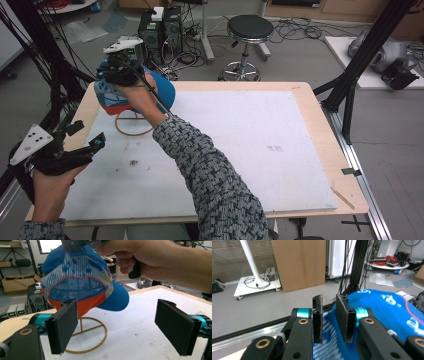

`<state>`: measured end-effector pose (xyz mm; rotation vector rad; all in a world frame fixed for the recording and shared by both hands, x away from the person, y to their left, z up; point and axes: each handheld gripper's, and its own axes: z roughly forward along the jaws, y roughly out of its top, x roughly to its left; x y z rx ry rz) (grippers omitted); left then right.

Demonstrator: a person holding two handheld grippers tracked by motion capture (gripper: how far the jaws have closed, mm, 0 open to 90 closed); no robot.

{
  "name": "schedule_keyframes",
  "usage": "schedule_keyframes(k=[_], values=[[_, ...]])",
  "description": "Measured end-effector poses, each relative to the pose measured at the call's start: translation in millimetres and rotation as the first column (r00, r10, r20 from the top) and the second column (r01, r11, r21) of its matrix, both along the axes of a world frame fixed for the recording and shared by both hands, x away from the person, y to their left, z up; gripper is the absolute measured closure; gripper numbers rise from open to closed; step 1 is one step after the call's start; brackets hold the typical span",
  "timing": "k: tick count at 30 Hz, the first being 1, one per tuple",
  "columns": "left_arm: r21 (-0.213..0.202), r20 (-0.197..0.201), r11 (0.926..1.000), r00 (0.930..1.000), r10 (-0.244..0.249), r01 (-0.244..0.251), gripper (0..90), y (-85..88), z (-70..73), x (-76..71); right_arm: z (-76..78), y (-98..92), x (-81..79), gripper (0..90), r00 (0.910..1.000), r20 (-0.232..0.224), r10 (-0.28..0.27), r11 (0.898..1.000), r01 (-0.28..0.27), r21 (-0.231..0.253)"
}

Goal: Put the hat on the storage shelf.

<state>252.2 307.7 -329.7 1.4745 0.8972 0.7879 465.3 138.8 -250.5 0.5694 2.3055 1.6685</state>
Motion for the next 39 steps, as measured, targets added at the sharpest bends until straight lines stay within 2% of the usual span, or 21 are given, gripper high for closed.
schedule_keyframes(k=[5,10,21,22,30,34,39], values=[[-0.001,0.000,1.0000,1.0000,0.000,0.000,18.9,0.6,-0.2,-0.1,2.5,-3.2,0.6,71.5,1.0000,0.004,-0.003,1.000,0.003,0.006],[-0.003,-0.001,1.0000,1.0000,0.002,-0.002,18.9,0.7,-0.5,-0.4,8.4,-14.6,2.0,65.6,0.9997,-0.006,-0.024,0.999,0.024,0.027],[-0.004,-0.001,1.0000,1.0000,0.007,-0.007,18.9,1.3,-1.1,-0.2,18.0,-50.2,8.3,57.9,0.9960,0.010,-0.089,0.995,0.088,0.057],[-0.002,-0.003,1.0000,1.0000,0.007,-0.007,18.9,1.9,-1.3,0.0,20.4,-60.9,9.7,55.3,0.9937,0.008,-0.112,0.992,0.111,0.061],[0.000,-0.009,1.0000,0.9999,0.006,-0.006,18.9,0.3,-2.6,1.1,26.8,-108.1,13.9,51.0,0.9818,0.019,-0.189,0.979,0.187,0.086],[0.004,-0.010,1.0000,0.9999,0.004,-0.004,18.9,-0.2,-3.0,2.1,30.1,-135.9,15.9,48.5,0.9716,0.008,-0.236,0.967,0.234,0.101],[0.004,-0.015,1.0000,0.9999,0.005,-0.005,18.9,-1.7,-4.4,3.3,33.8,-169.0,14.8,44.0,0.9559,0.025,-0.293,0.951,0.288,0.114]])
